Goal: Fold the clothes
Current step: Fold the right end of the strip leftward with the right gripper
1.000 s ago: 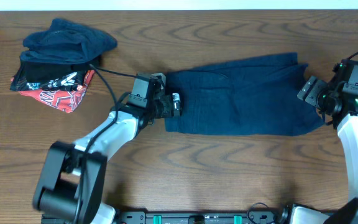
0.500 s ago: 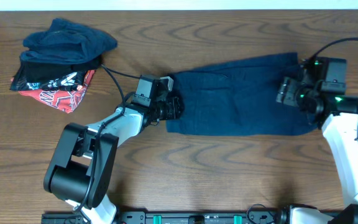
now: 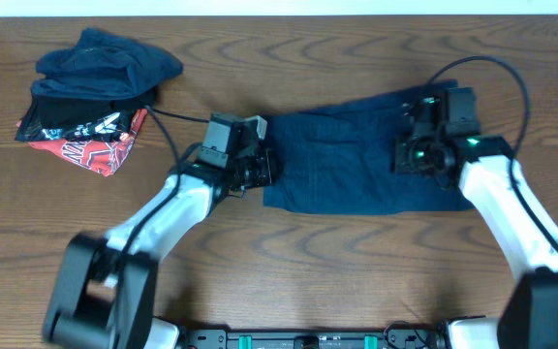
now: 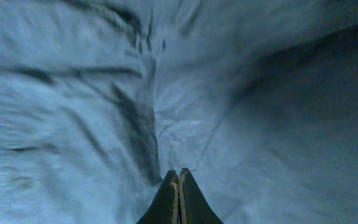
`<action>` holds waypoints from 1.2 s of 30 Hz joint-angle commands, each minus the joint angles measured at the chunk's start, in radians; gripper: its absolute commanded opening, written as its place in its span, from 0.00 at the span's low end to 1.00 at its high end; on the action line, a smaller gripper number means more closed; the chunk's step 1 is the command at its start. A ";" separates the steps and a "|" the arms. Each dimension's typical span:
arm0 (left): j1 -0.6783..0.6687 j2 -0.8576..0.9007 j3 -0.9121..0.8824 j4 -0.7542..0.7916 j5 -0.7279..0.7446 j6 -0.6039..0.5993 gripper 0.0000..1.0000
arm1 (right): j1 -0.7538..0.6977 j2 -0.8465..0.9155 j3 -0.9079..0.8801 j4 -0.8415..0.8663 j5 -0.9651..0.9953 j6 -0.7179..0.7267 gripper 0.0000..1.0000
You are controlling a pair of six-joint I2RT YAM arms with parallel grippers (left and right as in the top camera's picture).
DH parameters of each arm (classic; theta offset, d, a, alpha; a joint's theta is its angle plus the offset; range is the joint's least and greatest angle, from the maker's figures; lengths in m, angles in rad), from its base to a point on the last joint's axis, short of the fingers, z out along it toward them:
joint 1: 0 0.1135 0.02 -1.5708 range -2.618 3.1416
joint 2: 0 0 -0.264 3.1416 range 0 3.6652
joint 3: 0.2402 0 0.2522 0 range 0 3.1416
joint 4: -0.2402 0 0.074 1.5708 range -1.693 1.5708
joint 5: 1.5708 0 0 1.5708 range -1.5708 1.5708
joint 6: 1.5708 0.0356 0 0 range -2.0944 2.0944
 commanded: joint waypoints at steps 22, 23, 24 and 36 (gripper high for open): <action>-0.010 -0.427 0.000 -0.097 0.018 -0.113 0.06 | 0.396 0.342 0.052 0.238 -0.365 0.053 0.04; -0.013 -0.426 0.000 -0.108 0.018 -0.113 0.06 | 0.394 0.340 0.071 0.217 -0.346 0.053 0.07; -0.015 -0.423 0.000 -0.115 0.017 -0.112 0.06 | 0.388 0.335 0.093 0.185 -0.316 0.053 0.08; -0.016 -0.420 0.000 -0.121 -0.012 -0.105 0.06 | 0.084 0.253 0.359 -0.279 0.097 -0.026 0.01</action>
